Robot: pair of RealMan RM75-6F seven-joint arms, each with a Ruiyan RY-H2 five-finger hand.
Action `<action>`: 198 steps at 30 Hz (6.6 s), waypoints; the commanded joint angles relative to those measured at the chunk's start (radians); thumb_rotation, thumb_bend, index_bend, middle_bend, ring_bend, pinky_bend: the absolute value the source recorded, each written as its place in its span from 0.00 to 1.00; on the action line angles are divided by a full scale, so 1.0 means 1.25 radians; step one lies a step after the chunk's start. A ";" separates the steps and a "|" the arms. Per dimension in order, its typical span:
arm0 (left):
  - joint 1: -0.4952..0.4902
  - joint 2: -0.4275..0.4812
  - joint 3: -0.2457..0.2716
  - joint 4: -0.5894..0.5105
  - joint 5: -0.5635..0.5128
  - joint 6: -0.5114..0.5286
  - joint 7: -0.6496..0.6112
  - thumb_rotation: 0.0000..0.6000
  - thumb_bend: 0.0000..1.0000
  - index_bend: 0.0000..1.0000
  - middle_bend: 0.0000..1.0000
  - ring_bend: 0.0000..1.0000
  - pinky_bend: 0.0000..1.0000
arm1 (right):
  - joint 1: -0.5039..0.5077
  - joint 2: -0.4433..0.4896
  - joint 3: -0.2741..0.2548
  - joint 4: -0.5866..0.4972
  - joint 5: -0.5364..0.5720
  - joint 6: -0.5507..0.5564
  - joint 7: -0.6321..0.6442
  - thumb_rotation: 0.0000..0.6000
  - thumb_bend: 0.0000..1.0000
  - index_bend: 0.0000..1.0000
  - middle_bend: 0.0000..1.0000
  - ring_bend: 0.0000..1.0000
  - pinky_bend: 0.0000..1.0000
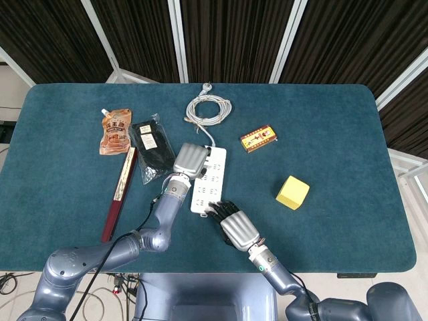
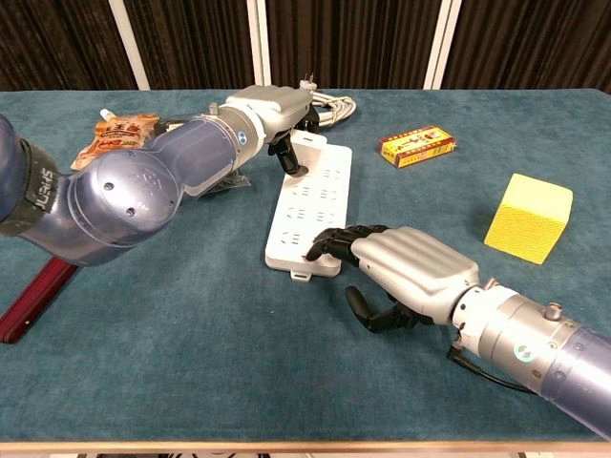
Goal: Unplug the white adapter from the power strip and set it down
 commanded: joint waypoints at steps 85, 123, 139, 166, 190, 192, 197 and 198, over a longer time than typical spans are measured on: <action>0.001 0.046 -0.004 -0.080 0.018 0.007 -0.093 1.00 0.45 0.79 0.90 0.67 0.77 | 0.009 -0.024 0.004 0.009 0.007 -0.015 -0.040 1.00 0.76 0.22 0.20 0.16 0.15; 0.016 0.084 0.004 -0.134 0.058 0.000 -0.163 1.00 0.45 0.79 0.90 0.67 0.77 | 0.016 -0.035 0.007 0.008 0.021 -0.025 -0.084 1.00 0.76 0.22 0.20 0.16 0.15; 0.020 0.107 -0.001 -0.155 0.081 0.014 -0.191 1.00 0.45 0.79 0.90 0.67 0.77 | 0.013 -0.032 0.006 -0.003 0.023 -0.018 -0.091 1.00 0.76 0.22 0.20 0.16 0.15; 0.146 0.259 0.078 -0.367 0.095 0.123 -0.146 1.00 0.45 0.79 0.89 0.67 0.77 | -0.036 0.109 0.045 -0.221 -0.044 0.157 -0.146 1.00 0.76 0.19 0.19 0.14 0.15; 0.254 0.317 0.175 -0.463 0.098 0.192 -0.104 1.00 0.09 0.27 0.30 0.27 0.37 | -0.071 0.187 0.019 -0.350 -0.063 0.193 -0.203 1.00 0.76 0.19 0.19 0.13 0.15; 0.259 0.321 0.170 -0.469 0.090 0.198 -0.102 1.00 0.06 0.20 0.23 0.22 0.31 | -0.072 0.191 0.020 -0.353 -0.063 0.193 -0.204 1.00 0.76 0.19 0.19 0.13 0.15; 0.269 0.332 0.155 -0.485 0.080 0.213 -0.109 1.00 0.04 0.17 0.21 0.20 0.27 | -0.074 0.199 0.025 -0.356 -0.062 0.196 -0.206 1.00 0.76 0.17 0.19 0.13 0.15; 0.271 0.334 0.152 -0.489 0.079 0.215 -0.112 1.00 0.04 0.17 0.21 0.20 0.27 | -0.075 0.201 0.026 -0.356 -0.062 0.198 -0.207 1.00 0.76 0.16 0.19 0.13 0.15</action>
